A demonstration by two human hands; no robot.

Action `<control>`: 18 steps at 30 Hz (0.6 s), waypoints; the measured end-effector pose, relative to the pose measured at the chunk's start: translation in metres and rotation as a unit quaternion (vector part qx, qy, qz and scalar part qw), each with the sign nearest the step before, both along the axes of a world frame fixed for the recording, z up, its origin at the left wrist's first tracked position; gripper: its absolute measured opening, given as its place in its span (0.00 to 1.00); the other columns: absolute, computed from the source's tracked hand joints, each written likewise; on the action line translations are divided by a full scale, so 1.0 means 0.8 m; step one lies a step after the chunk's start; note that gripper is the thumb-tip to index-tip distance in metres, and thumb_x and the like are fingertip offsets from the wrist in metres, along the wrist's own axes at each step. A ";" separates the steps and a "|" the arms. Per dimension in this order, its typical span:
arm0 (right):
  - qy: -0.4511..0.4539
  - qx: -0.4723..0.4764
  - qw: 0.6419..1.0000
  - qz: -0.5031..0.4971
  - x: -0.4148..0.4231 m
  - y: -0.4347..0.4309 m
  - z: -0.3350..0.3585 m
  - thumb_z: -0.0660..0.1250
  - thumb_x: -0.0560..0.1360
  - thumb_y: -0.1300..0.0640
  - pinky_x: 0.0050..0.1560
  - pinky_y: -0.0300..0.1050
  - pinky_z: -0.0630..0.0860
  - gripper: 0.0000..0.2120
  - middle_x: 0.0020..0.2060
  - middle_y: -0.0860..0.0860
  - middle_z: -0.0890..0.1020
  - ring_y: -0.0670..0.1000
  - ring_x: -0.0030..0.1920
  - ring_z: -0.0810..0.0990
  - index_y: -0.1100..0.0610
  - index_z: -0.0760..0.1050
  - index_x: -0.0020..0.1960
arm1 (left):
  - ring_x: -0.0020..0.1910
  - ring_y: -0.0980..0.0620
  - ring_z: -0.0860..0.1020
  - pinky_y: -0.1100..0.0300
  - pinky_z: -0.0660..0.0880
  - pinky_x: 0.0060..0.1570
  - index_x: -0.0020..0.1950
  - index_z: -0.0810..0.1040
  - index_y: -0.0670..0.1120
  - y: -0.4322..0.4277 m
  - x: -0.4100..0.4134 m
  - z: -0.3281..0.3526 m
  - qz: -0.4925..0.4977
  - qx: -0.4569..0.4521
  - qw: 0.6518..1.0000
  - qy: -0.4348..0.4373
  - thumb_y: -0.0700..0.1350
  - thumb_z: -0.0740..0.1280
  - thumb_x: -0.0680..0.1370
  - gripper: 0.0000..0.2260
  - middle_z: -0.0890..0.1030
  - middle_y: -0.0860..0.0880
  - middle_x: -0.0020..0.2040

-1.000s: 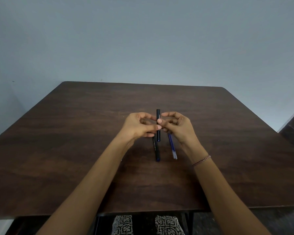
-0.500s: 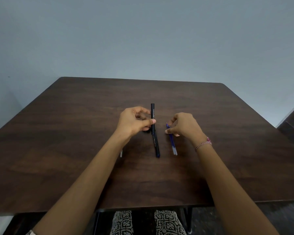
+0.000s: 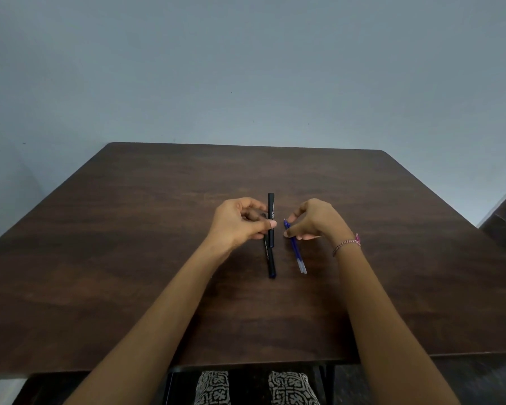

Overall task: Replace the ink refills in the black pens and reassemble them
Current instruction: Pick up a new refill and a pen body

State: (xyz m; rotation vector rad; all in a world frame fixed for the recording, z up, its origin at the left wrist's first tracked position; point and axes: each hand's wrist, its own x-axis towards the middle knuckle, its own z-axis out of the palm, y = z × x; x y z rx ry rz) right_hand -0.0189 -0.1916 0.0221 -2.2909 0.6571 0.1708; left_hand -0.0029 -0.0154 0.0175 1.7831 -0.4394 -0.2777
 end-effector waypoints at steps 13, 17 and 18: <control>-0.020 -0.017 1.000 -0.004 0.001 -0.008 -0.013 0.78 0.62 0.56 0.44 0.41 0.70 0.15 0.41 0.45 0.72 0.48 0.46 0.71 0.48 0.72 0.39 | 0.40 0.52 0.83 0.62 0.81 0.36 0.45 0.78 0.51 -0.003 -0.001 0.002 -0.007 -0.004 1.000 0.002 0.40 0.76 0.67 0.12 0.82 0.46 0.41; -0.031 0.007 0.999 -0.012 0.001 -0.013 -0.016 0.78 0.62 0.57 0.41 0.41 0.74 0.15 0.42 0.47 0.75 0.47 0.44 0.76 0.49 0.72 0.40 | 0.39 0.52 0.83 0.62 0.80 0.36 0.45 0.78 0.51 -0.004 0.001 0.003 -0.009 -0.010 1.000 0.003 0.39 0.76 0.67 0.11 0.82 0.46 0.40; -0.032 0.019 0.999 -0.016 0.001 -0.013 -0.016 0.78 0.63 0.58 0.42 0.42 0.77 0.15 0.43 0.49 0.77 0.48 0.44 0.78 0.50 0.73 0.41 | 0.39 0.53 0.83 0.62 0.80 0.36 0.45 0.78 0.51 -0.004 0.001 0.003 -0.009 -0.011 1.000 0.005 0.39 0.76 0.67 0.12 0.82 0.47 0.39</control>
